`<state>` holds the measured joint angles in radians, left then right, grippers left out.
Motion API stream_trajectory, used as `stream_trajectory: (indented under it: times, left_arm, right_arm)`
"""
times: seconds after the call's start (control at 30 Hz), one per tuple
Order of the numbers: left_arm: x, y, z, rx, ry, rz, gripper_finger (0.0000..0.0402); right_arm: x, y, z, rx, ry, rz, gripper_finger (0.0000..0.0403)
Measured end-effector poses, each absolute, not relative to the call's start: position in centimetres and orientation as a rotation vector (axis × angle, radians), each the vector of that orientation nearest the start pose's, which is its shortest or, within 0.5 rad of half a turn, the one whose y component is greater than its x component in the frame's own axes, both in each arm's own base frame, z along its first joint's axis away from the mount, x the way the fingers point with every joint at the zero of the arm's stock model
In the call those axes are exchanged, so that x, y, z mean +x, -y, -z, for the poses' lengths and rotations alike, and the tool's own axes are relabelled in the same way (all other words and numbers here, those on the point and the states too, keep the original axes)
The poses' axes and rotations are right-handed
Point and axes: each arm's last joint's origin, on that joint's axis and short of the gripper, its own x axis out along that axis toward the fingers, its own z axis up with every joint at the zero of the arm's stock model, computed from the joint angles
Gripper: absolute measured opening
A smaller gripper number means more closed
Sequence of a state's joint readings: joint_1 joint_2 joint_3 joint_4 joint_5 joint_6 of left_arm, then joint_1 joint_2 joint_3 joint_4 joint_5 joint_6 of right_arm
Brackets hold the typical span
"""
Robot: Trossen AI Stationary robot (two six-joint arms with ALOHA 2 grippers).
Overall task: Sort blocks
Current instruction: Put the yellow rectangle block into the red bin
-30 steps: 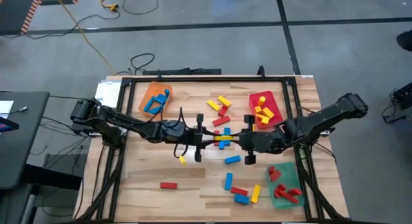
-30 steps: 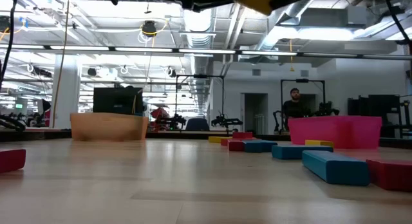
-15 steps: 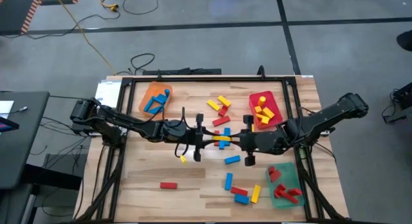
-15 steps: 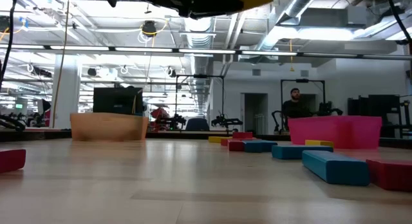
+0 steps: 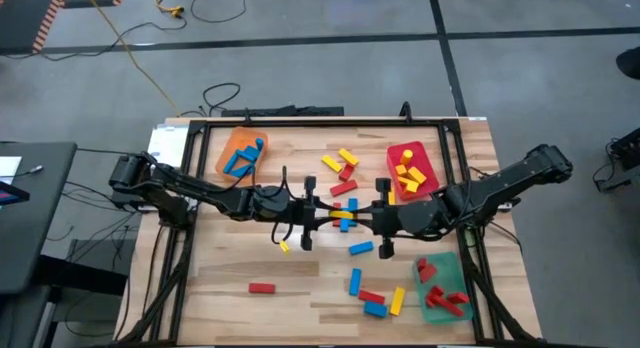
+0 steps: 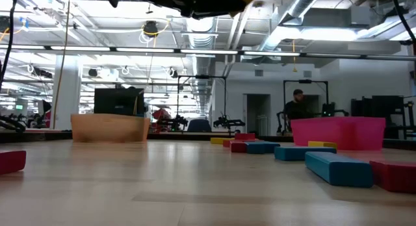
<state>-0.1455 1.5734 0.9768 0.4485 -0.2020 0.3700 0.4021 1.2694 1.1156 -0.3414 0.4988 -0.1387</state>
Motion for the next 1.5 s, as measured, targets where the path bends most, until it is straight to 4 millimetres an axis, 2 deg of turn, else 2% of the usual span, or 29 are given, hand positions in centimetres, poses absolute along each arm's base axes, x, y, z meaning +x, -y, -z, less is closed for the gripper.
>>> stream_trajectory:
  times: [0.3,0.63,0.77,0.93,1.17,1.27,1.5]
  left_arm:
    - [35.0,4.6,-26.5,0.393,-0.144,-0.017,0.0063]
    - [35.0,4.5,-26.5,0.401,-0.146,-0.032,0.0069]
    - [34.9,4.4,-26.4,0.428,-0.162,-0.054,0.0103]
    - [35.0,4.4,-26.4,0.432,-0.165,-0.070,0.0172]
    - [34.8,3.9,-26.1,0.462,-0.234,-0.211,0.0251]
    - [34.7,3.9,-25.8,0.465,-0.269,-0.213,0.0263]
    - [34.5,3.8,-24.8,0.440,-0.369,-0.200,0.0265]
  right_arm:
    - [26.8,-9.2,-33.0,-0.366,-0.444,0.078,0.0066]
    - [26.8,-9.0,-33.0,-0.382,-0.446,0.084,0.0066]
    - [26.7,-8.9,-32.7,-0.377,-0.480,0.115,0.0066]
    - [26.4,-8.7,-32.3,-0.376,-0.525,0.149,0.0066]
    - [26.0,-8.0,-31.6,-0.368,-0.605,0.232,0.0054]
    - [25.7,-7.3,-31.1,-0.353,-0.663,0.288,0.0045]
    - [24.7,-4.4,-29.8,-0.279,-0.840,0.471,0.0041]
